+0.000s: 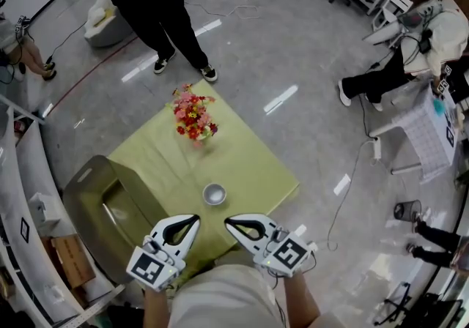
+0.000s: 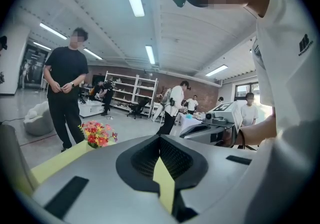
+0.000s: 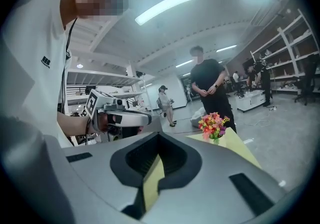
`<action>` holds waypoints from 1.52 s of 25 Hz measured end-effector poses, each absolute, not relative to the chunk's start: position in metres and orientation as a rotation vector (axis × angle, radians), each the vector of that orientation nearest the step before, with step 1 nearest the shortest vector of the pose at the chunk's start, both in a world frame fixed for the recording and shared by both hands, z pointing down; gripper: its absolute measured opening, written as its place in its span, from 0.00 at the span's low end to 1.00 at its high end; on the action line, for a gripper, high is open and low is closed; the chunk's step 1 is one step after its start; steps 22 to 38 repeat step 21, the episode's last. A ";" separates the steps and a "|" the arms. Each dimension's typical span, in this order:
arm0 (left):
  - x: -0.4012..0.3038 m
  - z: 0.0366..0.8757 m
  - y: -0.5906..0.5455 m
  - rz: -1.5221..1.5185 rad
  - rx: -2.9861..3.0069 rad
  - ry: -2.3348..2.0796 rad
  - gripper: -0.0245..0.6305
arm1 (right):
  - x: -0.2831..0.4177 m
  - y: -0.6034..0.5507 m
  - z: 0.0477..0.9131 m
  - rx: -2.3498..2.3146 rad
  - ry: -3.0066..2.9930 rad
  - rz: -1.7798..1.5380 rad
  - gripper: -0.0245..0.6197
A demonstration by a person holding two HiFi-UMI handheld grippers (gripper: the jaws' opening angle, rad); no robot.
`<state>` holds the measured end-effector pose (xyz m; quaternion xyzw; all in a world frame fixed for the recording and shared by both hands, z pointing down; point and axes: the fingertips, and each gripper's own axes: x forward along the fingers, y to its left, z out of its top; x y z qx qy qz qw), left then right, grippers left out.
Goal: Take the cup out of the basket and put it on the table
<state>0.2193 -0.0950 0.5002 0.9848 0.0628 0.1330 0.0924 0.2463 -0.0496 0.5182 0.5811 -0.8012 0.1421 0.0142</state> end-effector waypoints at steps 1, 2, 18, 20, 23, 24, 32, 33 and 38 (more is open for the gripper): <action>0.220 0.501 -0.094 0.400 2.924 0.188 0.05 | 0.248 -0.049 0.519 1.806 -2.492 0.438 0.05; 0.220 0.502 -0.094 0.404 2.925 0.189 0.05 | 0.249 -0.049 0.519 1.803 -2.491 0.433 0.05; 0.221 0.507 -0.097 0.426 2.924 0.153 0.05 | 0.252 -0.056 0.522 1.754 -2.507 0.418 0.05; 0.220 0.508 -0.098 0.424 2.925 0.154 0.05 | 0.251 -0.057 0.524 1.745 -2.498 0.421 0.05; 0.219 0.508 -0.099 0.424 2.925 0.155 0.05 | 0.250 -0.057 0.525 1.739 -2.493 0.422 0.05; 0.219 0.508 -0.099 0.424 2.925 0.155 0.05 | 0.250 -0.057 0.525 1.739 -2.493 0.422 0.05; 0.219 0.508 -0.099 0.424 2.925 0.155 0.05 | 0.250 -0.057 0.525 1.739 -2.493 0.422 0.05; 0.219 0.508 -0.099 0.424 2.925 0.155 0.05 | 0.250 -0.057 0.525 1.739 -2.493 0.422 0.05; 0.219 0.508 -0.099 0.424 2.925 0.155 0.05 | 0.250 -0.057 0.525 1.739 -2.493 0.422 0.05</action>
